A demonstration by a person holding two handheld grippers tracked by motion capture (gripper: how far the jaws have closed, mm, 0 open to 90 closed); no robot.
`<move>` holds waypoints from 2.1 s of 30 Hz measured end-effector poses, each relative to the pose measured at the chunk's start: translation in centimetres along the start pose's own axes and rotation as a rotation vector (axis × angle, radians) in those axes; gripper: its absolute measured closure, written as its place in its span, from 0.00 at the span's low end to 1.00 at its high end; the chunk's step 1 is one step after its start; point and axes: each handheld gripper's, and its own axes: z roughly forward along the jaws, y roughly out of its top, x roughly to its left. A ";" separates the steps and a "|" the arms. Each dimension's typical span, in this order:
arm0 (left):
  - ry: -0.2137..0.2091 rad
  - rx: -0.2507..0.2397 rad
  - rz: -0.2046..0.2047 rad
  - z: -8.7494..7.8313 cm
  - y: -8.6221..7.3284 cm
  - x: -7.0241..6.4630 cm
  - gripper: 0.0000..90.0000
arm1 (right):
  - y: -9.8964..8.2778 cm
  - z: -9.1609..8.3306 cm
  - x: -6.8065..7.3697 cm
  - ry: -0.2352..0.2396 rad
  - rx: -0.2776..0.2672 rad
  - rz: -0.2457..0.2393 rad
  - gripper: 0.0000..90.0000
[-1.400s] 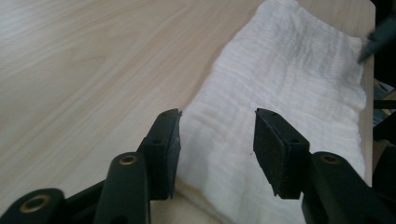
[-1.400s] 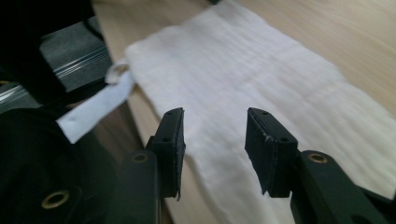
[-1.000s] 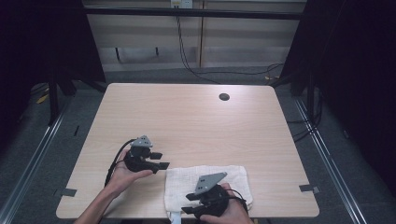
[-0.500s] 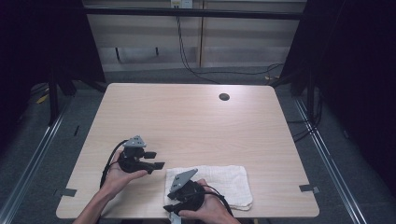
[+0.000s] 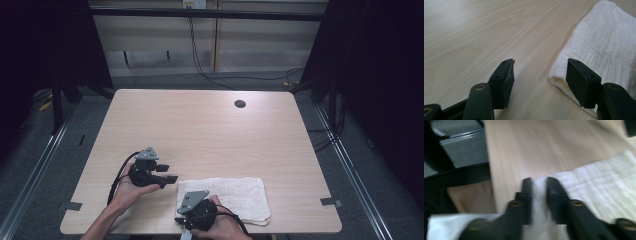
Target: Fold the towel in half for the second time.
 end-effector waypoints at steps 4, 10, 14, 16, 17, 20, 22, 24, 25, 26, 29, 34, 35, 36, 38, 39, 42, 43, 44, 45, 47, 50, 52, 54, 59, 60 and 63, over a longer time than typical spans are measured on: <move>-0.043 0.011 0.004 0.8 0.1 -0.3 0.45 | 0.0 0.0 -0.5 0.020 0.000 0.049 0.90; -0.102 0.046 0.036 1.8 0.9 -1.0 0.61 | 0.0 0.0 -0.8 0.033 0.001 0.084 0.91; -0.098 0.081 0.060 2.4 0.8 -1.3 0.67 | 0.0 0.0 -0.9 0.048 0.001 0.088 0.91; -0.085 0.096 0.061 2.7 0.5 -1.2 0.65 | 0.0 0.0 -1.0 0.047 0.002 0.086 0.91; -0.087 0.108 0.062 2.7 0.3 -1.1 0.63 | 0.0 0.0 -1.0 0.050 0.001 0.089 0.91; -0.090 0.103 0.055 2.6 -0.1 -1.0 0.63 | 0.0 0.0 -1.1 0.053 0.001 0.084 0.91; -0.087 0.108 0.071 2.6 -0.1 -1.3 0.66 | 0.0 0.0 -1.1 0.056 0.001 0.094 0.91; -0.082 0.115 0.087 2.6 -0.2 -1.7 0.74 | 0.0 0.0 -1.2 0.062 0.000 0.102 0.91; -0.088 0.114 0.091 2.6 -0.4 -1.9 0.81 | 0.1 0.0 -1.2 0.065 0.003 0.101 0.91; -0.078 0.110 0.101 2.6 -0.4 -2.0 0.86 | 0.1 0.0 -1.2 0.066 0.008 0.107 0.92; -0.096 0.103 0.106 2.4 -0.4 -2.2 0.94 | 0.3 -0.2 -1.3 0.078 0.010 0.106 0.92; -0.150 0.007 0.005 1.3 -0.1 -1.2 0.94 | 1.4 -1.8 -1.4 0.094 -0.043 0.114 0.92; -0.155 -0.006 -0.008 1.1 0.0 -1.1 0.94 | 1.5 -2.0 -1.5 0.092 -0.047 0.121 0.92; -0.163 -0.019 -0.016 0.8 0.0 -0.9 0.94 | 1.6 -2.3 -1.6 0.094 -0.060 0.125 0.92; -0.164 -0.038 -0.016 0.4 0.2 -0.8 0.94 | 1.7 -2.7 -1.8 0.106 -0.083 0.147 0.92; -0.168 -0.048 -0.020 0.1 0.3 -0.8 0.94 | 1.8 -2.8 -1.8 0.105 -0.090 0.147 0.92; -0.164 -0.059 -0.029 -0.6 0.4 -0.6 0.94 | 2.2 -3.0 -1.8 0.111 -0.103 0.148 0.92; -0.164 -0.059 -0.029 -0.6 0.4 -0.6 0.94 | 2.4 -3.0 -1.8 0.111 -0.106 0.144 0.92; -0.167 -0.070 -0.037 -1.1 0.5 -0.4 0.94 | 2.6 -3.0 -1.7 0.115 -0.109 0.140 0.92; -0.167 -0.070 -0.037 -1.1 0.5 -0.4 0.94 | 2.7 -3.1 -1.7 0.114 -0.112 0.137 0.92; -0.155 -0.088 -0.046 -2.1 0.7 -0.2 0.94 | 3.2 -3.0 -1.7 0.119 -0.120 0.141 0.92; -0.131 -0.102 -0.041 -3.1 0.6 -0.2 0.94 | 3.9 -2.7 -1.6 0.125 -0.123 0.139 0.92; -0.114 -0.103 -0.046 -3.7 0.4 0.0 0.94 | 4.6 -2.5 -1.6 0.140 -0.132 0.136 0.92; -0.102 -0.097 -0.050 -4.4 0.1 0.4 0.94 | 5.3 -2.4 -1.4 0.139 -0.133 0.120 0.92; -0.061 -0.099 -0.054 -6.8 -0.1 0.9 0.94 | 7.1 -2.1 -0.9 0.142 -0.164 0.091 0.92; -0.056 -0.108 -0.061 -7.3 0.1 0.8 0.94 | 7.5 -2.1 -0.7 0.143 -0.174 0.089 0.92; -0.063 -0.101 -0.084 -8.0 0.9 1.0 0.95 | 8.4 -2.2 -0.2 0.137 -0.214 0.084 0.92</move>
